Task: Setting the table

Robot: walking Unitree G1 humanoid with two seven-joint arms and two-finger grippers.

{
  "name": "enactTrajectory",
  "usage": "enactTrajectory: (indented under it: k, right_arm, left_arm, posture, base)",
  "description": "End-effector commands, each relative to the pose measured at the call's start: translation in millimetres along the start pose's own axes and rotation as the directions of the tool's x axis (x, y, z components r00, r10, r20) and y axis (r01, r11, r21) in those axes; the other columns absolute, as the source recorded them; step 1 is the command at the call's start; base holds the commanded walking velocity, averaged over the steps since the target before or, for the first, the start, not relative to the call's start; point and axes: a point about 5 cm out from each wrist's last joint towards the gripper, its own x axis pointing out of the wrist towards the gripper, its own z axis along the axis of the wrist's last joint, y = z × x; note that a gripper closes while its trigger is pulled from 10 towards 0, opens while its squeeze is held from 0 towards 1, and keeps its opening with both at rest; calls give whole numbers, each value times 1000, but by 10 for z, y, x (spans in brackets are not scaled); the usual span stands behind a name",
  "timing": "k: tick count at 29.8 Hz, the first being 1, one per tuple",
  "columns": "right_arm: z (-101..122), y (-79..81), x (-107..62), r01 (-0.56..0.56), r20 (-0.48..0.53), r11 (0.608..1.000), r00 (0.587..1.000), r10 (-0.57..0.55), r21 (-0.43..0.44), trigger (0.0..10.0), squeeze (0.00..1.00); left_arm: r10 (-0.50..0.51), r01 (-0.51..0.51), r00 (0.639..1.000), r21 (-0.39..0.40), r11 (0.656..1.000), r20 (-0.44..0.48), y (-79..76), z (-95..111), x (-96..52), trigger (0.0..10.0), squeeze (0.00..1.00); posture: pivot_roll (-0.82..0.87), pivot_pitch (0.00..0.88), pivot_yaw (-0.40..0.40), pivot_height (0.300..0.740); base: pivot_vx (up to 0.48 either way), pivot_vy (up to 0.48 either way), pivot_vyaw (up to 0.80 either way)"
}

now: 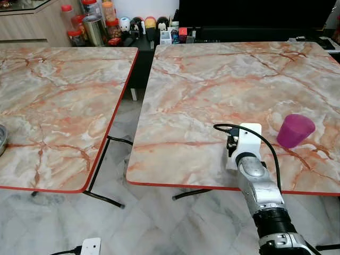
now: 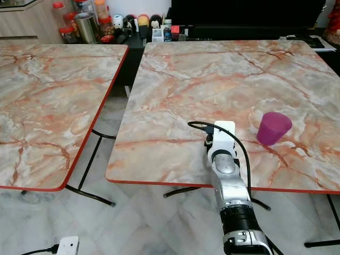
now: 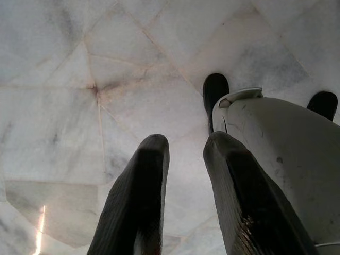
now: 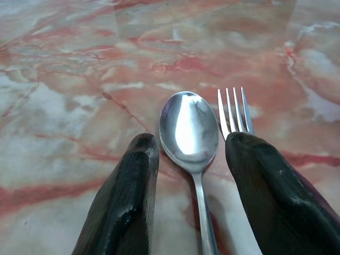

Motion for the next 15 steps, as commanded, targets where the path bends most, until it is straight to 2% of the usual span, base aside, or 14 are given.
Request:
enactTrajectory:
  k: [1, 15]
  right_arm:
    - [-5, -8, -31, 12, -9, 1000, 1000, -12, 14, 10000, 0]
    - [-160, -4, -53, 5, -74, 1000, 997, -4, 13, 10000, 0]
  left_arm:
    - [-1, 2, 999, 19, 1000, -37, 32, -90, -10, 10000, 0]
    - [-6, 7, 999, 25, 1000, -45, 27, -122, -14, 10000, 0]
  posture:
    - [-106, 99, 42, 740]
    - [-105, 102, 42, 740]
  base:
    - [0, 0, 0]
    - [0, 0, 0]
